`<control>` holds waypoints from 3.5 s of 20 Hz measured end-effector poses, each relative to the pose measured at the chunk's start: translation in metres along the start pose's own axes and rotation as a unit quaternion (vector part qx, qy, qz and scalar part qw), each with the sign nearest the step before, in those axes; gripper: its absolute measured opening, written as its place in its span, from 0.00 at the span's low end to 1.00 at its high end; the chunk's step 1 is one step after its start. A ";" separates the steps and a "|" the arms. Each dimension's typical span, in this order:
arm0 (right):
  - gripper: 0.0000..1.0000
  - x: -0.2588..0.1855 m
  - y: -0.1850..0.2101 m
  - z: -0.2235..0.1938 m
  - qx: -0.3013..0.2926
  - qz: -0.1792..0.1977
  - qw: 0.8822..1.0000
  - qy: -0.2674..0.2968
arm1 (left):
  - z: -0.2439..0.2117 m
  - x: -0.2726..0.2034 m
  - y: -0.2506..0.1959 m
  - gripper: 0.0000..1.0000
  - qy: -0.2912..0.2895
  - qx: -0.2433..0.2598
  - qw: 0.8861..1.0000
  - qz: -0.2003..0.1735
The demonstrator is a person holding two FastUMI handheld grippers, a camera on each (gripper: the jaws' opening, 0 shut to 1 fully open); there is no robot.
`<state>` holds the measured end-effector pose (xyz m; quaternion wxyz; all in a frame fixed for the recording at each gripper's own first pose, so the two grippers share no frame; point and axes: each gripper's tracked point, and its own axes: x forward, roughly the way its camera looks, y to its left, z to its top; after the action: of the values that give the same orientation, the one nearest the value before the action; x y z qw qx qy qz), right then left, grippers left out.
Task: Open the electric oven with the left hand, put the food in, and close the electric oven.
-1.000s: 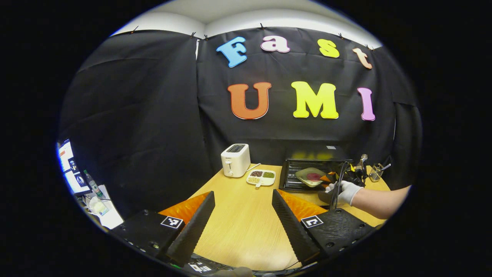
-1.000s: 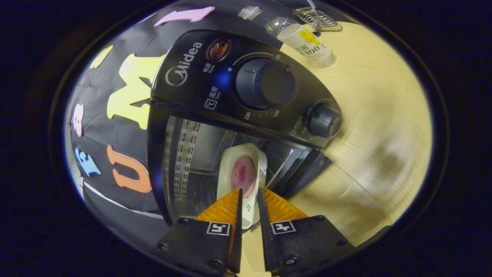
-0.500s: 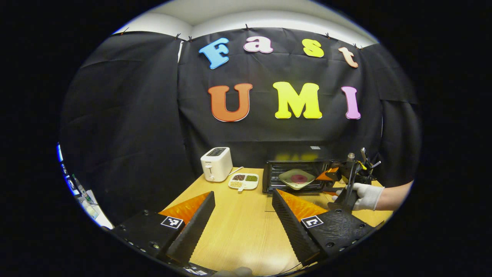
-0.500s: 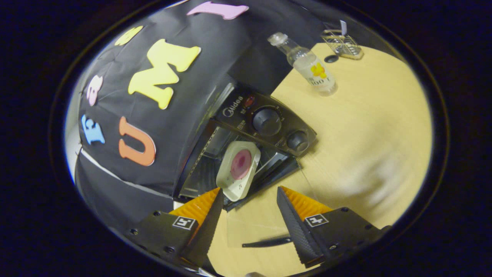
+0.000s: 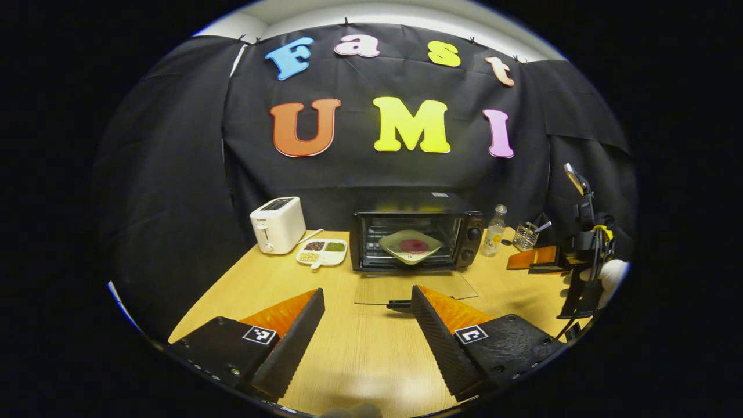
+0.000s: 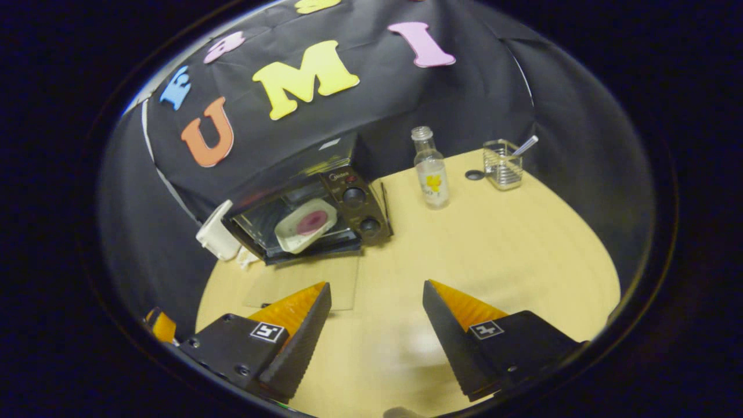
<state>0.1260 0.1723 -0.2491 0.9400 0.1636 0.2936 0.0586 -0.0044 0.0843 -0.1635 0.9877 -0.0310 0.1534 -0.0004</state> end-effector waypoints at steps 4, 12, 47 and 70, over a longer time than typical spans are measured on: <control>0.94 -0.033 -0.041 -0.010 -0.090 -0.029 0.995 -0.018 | -0.031 0.029 -0.024 0.96 0.027 0.027 0.999 -0.026; 0.99 -0.070 -0.084 -0.005 -0.191 -0.049 0.980 -0.023 | -0.101 0.081 -0.077 0.96 0.093 0.026 0.994 -0.044; 1.00 -0.111 -0.124 0.020 -0.104 -0.081 0.990 -0.044 | 0.013 0.161 -0.085 0.97 0.027 0.065 0.997 -0.038; 1.00 -0.318 -0.018 0.099 -0.191 0.042 0.946 -0.257 | 0.131 -0.159 -0.048 0.96 -0.145 0.004 0.988 0.045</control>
<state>-0.0782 0.0623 -0.0090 0.9939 0.0025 0.0184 0.1089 -0.1161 0.0459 0.0124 0.9986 -0.0201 0.0102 0.0478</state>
